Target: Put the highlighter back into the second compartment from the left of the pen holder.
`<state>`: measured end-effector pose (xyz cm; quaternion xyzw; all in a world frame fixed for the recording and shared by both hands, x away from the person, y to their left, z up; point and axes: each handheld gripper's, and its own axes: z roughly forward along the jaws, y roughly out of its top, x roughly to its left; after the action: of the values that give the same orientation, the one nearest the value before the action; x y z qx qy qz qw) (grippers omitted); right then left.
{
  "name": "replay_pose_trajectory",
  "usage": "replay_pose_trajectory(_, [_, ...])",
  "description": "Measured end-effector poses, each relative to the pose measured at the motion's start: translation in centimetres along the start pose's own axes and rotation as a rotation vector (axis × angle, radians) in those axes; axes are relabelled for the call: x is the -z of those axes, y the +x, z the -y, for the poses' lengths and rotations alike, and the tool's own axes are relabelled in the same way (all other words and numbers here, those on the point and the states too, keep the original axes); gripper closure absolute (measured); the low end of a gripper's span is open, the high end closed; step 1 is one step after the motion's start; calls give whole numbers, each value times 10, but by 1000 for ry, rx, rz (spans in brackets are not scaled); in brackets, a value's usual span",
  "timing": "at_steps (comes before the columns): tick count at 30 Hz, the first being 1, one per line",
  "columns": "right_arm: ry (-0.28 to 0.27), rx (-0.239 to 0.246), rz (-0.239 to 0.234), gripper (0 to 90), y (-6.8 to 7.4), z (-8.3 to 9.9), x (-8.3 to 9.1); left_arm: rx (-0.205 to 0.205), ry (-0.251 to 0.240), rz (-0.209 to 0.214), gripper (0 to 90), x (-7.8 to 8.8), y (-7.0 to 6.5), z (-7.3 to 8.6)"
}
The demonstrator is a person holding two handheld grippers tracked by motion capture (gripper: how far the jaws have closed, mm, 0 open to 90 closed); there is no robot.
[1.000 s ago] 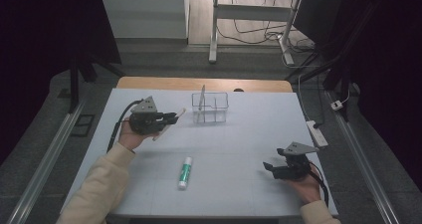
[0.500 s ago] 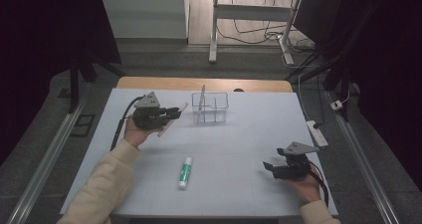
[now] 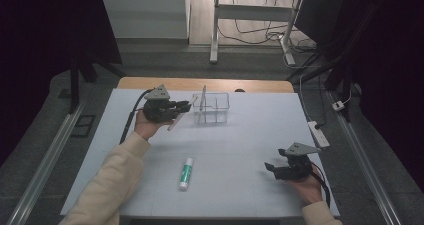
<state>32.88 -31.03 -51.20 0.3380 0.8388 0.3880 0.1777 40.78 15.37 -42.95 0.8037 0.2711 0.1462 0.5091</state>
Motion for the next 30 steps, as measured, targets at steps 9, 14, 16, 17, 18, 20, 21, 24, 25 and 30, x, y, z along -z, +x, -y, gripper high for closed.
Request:
replay_pose_trajectory(9, [5,1,-3,199,0,0,-1,16,-26,2,786,-10,3,-12])
replay_pose_trajectory(14, [11,5,-1,199,0,0,-1,24,-51,5,786,-16,5,-19])
replay_pose_trajectory(16, [12,5,-2,199,0,0,-1,28,-60,7,786,-18,6,-22])
replay_pose_trajectory(17, [12,5,-1,199,0,0,-1,29,-63,8,786,-19,6,-23])
replay_pose_trajectory(18, [10,4,-6,199,0,0,-1,27,-66,6,786,-20,6,-25])
replay_pose_trajectory(20, [12,5,-1,199,0,0,-1,23,-71,5,786,-21,5,-27])
replay_pose_trajectory(21, [9,4,-3,199,0,1,-1,24,-73,4,786,-23,5,-28])
replay_pose_trajectory(24, [13,4,-6,199,-1,1,-1,19,-76,4,786,-25,5,-32])
replay_pose_trajectory(25, [14,5,-5,199,-1,1,-1,19,-78,4,786,-26,6,-33])
replay_pose_trajectory(30, [10,2,-3,198,-1,1,-1,32,-91,6,786,-31,8,-37])
